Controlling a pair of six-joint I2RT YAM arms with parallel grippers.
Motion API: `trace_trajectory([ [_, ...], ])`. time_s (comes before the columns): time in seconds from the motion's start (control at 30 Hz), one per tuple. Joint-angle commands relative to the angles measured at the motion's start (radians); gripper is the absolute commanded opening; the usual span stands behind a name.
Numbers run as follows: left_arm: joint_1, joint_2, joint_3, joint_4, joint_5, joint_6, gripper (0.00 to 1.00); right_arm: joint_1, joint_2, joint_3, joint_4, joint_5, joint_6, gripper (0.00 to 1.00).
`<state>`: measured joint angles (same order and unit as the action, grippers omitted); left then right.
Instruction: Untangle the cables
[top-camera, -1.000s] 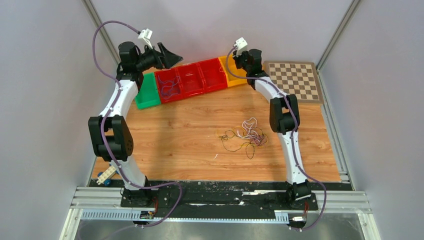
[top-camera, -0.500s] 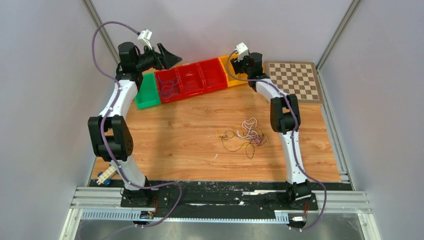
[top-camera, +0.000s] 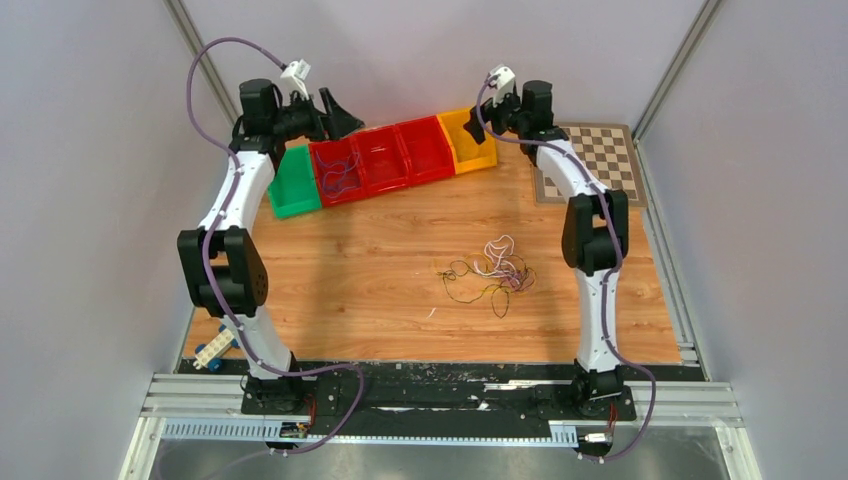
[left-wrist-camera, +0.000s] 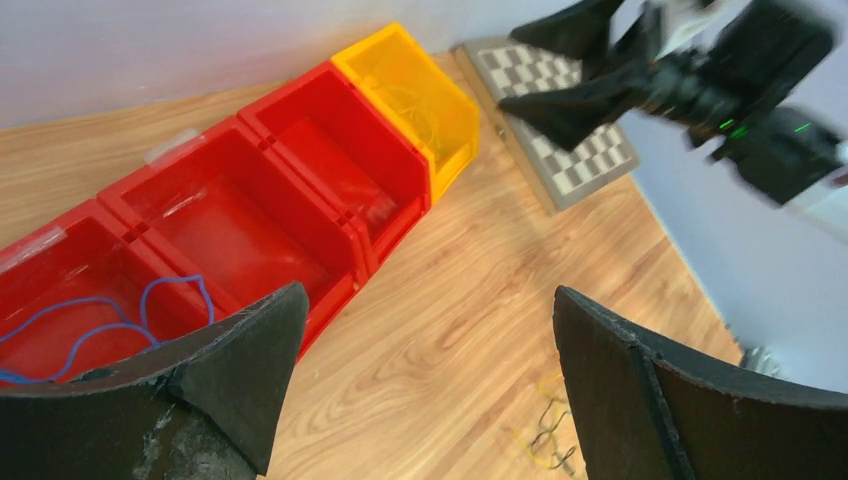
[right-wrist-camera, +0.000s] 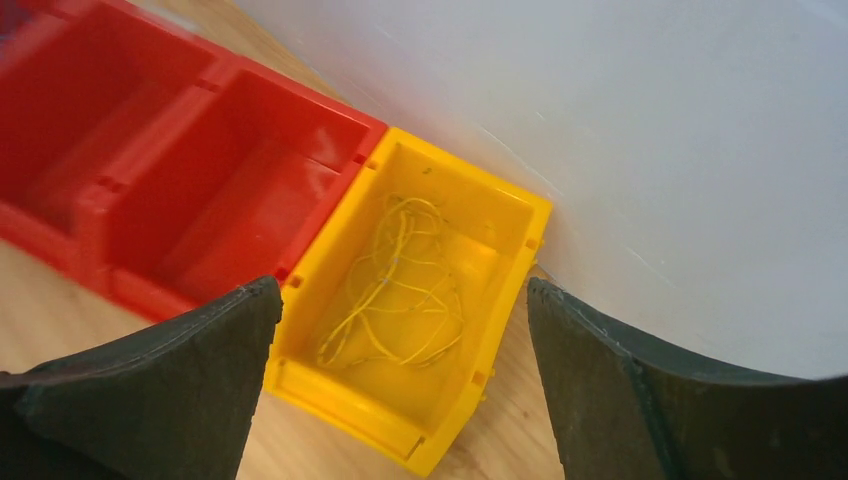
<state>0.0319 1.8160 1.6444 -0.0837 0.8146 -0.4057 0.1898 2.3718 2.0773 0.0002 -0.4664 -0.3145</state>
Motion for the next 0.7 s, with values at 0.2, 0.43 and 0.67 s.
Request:
trace_trajectory([
  [0.2, -0.205, -0.061, 0.027, -0.594, 0.102, 0.717, 1.00, -0.045, -0.429, -0.309, -0.615, -0.356, -0.131, 0.95],
  [0.43, -0.406, -0.085, -0.214, -0.580, 0.126, 0.865, 0.99, -0.047, -0.680, -0.706, -0.828, -0.330, -0.239, 0.86],
  [0.67, -0.471, 0.069, -0.241, -0.475, 0.104, 0.545, 0.74, -0.046, -0.725, -0.886, -0.787, -0.170, -0.157, 0.75],
])
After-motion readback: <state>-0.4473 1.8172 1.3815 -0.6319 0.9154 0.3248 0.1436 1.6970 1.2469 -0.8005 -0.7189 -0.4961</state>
